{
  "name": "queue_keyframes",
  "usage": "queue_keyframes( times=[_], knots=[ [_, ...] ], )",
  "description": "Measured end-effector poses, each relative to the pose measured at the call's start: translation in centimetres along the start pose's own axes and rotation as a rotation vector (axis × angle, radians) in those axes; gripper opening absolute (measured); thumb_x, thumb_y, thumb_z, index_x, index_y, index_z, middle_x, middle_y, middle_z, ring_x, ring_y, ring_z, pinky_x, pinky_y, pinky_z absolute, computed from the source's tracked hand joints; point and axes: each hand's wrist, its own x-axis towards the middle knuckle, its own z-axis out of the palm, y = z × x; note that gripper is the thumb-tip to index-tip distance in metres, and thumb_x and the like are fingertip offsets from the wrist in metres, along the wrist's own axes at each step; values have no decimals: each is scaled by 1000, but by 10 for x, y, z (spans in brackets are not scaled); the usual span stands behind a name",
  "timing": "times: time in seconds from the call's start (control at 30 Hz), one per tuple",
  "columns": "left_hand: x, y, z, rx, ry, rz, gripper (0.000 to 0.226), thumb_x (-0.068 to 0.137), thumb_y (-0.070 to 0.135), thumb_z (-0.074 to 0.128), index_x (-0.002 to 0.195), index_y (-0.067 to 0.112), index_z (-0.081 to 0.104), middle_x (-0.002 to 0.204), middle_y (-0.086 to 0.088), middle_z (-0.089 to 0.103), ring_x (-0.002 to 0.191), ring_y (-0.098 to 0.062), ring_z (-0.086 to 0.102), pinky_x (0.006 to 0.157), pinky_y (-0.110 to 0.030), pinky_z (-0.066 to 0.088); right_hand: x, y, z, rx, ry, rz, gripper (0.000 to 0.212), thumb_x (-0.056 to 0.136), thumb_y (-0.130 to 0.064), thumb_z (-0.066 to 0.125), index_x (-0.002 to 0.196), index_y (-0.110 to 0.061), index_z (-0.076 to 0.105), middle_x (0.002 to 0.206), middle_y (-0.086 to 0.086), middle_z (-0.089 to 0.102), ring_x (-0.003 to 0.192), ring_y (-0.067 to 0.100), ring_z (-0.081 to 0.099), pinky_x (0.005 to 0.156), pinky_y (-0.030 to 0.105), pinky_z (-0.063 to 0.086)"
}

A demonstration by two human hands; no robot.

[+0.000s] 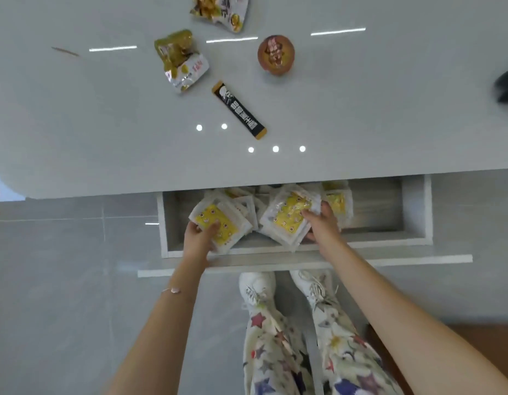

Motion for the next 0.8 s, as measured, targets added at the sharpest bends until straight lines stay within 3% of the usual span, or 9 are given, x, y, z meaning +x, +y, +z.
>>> queue_keyframes(
  times=[0.07,0.13,0.17,0.27,0.33,0.4,0.5,0.6,0.8],
  knots=[
    [8,-6,3,23,30,2,38,87,12,69,121,16,53,116,-8,63,106,-27,62,90,-46,52,9,7,7,4,36,-10,31,92,-9,57,120,-19,46,109,3,62,95,22,63,75,38,56],
    [13,-8,4,68,62,16,35,87,14,69,118,17,54,114,-5,63,104,-24,62,84,-42,53,10,11,9,-70,99,-61,37,90,-14,59,124,-18,46,120,6,60,105,26,62,88,47,54],
    [12,-7,4,97,66,27,36,87,14,69,119,16,53,116,-5,63,105,-24,62,82,-40,54,9,11,9,-125,119,-85,43,90,-16,59,130,-18,44,127,5,57,111,26,59,92,44,52],
    [0,2,3,276,96,100,58,86,16,68,138,14,42,137,-9,52,122,-28,53,97,-44,48,-9,-1,5,-310,137,-142,50,91,-14,58,139,-13,41,132,5,50,115,23,53,85,30,45],
    [-21,18,-1,434,139,176,63,88,18,65,143,12,35,144,-13,41,130,-30,43,105,-41,37,-28,-16,0,-460,132,-209,43,85,-21,58,127,-14,52,129,10,54,109,25,57,79,29,46],
    [-50,37,-8,532,152,282,57,90,21,62,141,13,39,143,-14,40,131,-29,39,106,-39,33,-53,-32,-9,-608,120,-282,44,80,-30,56,122,-17,54,126,10,52,109,26,56,84,34,49],
    [-101,69,-25,614,128,428,55,91,27,59,142,17,40,144,-10,42,133,-26,38,108,-39,33,-114,-69,-21,-764,107,-416,47,88,-22,57,133,-19,47,133,7,45,121,26,47,99,43,44],
    [-164,105,-43,730,169,537,57,92,37,57,144,24,38,148,-7,38,136,-28,35,110,-45,33,-180,-110,-34,-1018,106,-587,46,88,-25,58,133,-18,47,134,8,46,126,28,41,104,41,39],
    [-311,164,-77,965,320,741,63,94,46,50,150,31,25,162,-3,4,147,-32,8,117,-50,13,-324,-189,-49,-1273,67,-870,60,94,-35,51,148,-22,29,156,10,21,143,30,17,114,44,23]
  ],
)
